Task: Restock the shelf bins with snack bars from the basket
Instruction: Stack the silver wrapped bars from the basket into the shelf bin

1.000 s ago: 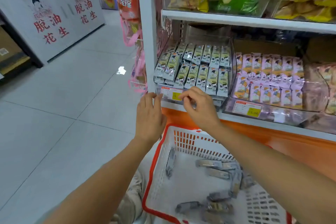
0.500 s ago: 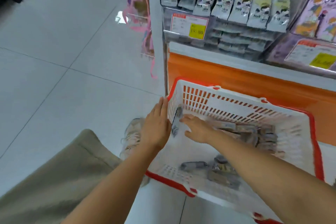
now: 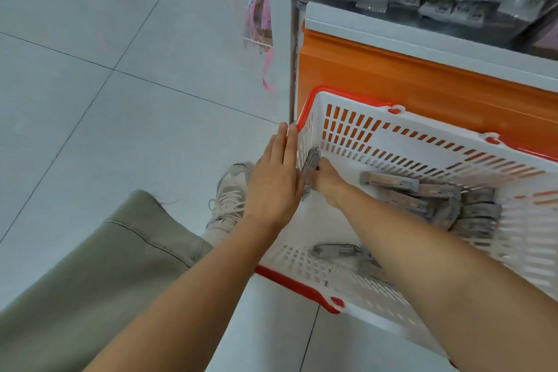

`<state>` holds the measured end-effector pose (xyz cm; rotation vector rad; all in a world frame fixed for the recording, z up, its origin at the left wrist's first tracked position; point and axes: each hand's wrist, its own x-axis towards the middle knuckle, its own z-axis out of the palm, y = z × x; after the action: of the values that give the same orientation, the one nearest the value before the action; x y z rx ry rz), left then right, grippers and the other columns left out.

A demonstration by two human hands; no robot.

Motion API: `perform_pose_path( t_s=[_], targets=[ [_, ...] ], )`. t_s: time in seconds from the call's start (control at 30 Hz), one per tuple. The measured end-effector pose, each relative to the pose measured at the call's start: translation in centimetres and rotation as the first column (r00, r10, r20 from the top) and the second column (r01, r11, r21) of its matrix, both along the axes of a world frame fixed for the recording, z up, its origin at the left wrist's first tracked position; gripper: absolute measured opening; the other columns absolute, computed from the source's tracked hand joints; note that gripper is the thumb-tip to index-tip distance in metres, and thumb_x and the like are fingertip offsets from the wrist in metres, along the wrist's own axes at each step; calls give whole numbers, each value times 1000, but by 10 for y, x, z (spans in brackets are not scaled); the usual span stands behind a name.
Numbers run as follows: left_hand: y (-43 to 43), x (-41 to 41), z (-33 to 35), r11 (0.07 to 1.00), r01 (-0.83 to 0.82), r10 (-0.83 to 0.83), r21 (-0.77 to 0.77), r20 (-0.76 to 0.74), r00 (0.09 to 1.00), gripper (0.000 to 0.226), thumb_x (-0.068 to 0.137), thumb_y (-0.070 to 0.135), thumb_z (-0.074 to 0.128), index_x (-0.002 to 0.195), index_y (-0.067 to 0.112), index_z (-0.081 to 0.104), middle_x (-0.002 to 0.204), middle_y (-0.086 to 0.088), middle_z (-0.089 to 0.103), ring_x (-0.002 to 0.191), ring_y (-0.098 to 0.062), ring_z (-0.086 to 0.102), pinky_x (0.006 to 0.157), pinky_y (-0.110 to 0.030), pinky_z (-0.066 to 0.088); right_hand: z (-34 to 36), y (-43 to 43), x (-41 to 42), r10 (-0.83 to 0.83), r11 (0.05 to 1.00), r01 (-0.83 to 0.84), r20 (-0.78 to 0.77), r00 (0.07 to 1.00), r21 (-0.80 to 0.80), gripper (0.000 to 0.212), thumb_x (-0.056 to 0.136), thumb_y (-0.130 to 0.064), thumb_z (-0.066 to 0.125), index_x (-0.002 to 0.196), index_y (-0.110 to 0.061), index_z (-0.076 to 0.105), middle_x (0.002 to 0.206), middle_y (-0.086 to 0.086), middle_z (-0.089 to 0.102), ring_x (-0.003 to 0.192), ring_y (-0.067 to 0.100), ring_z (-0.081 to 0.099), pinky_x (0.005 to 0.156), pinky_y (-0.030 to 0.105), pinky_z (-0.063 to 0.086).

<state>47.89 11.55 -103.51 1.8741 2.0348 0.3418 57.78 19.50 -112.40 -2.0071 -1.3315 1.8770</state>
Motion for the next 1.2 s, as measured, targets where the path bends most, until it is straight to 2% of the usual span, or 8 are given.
perform_pose_path(
  t_s=[0.13,0.3,0.47,0.53,0.67,0.87,1.0,1.2],
  targets=[
    [-2,1,2,1000,-24,24,19,-7,1000,71,99,23,43,155,14,1,163,-7,3,149,-26,15,113,-45,35,2,-5,6,-101,986,91,-65,993,-142,39,86,11,43,115,-14,44,76,11,58,45,13,54,49,25,42],
    [-2,0,2,999,-32,32,2,-19,999,68,101,21,40,155,15,-1,163,-6,2,149,-25,15,115,-43,33,-8,-13,8,-211,974,197,-144,967,-110,56,81,2,66,128,-13,40,115,12,59,82,22,62,56,27,50],
    [-3,1,-1,1000,-21,21,13,-13,1000,67,101,21,41,155,14,1,163,-6,5,147,-25,19,114,-39,34,-4,-23,18,-230,961,234,-46,972,147,60,79,1,70,128,-16,40,102,7,60,99,27,62,87,43,55],
    [-2,0,-2,999,-18,18,27,-9,1000,67,101,21,40,155,13,2,163,-6,6,147,-24,21,113,-38,35,6,-25,27,-189,937,188,-26,982,295,57,81,1,69,130,-10,43,98,2,59,98,25,61,88,40,53],
    [-2,-1,1,999,-17,16,-46,-31,999,70,102,24,40,155,16,-6,163,-2,-2,147,-22,20,112,-38,37,37,-29,57,-46,824,3,62,997,567,53,80,-2,69,130,-11,53,120,5,53,110,19,55,96,29,46],
    [3,2,41,978,-16,-6,-209,-105,994,74,101,28,45,155,18,-4,163,-2,-4,146,-27,21,112,-43,34,111,-37,85,59,617,-69,41,997,784,52,83,-7,65,132,-18,55,112,-4,49,106,8,50,92,17,39],
    [9,1,94,999,20,-26,-46,-136,990,70,95,19,50,154,13,13,161,-11,11,145,-30,22,114,-41,28,170,-34,88,57,460,20,-52,997,888,51,80,-7,65,129,-18,56,111,-6,52,104,6,51,88,18,42],
    [40,1,195,902,121,-60,414,-156,986,56,86,26,38,137,5,46,142,-22,45,127,-40,46,100,-52,44,281,-9,82,39,293,205,-226,973,934,43,81,-5,58,117,-25,48,107,-15,50,98,-4,48,78,11,41]
  ],
)
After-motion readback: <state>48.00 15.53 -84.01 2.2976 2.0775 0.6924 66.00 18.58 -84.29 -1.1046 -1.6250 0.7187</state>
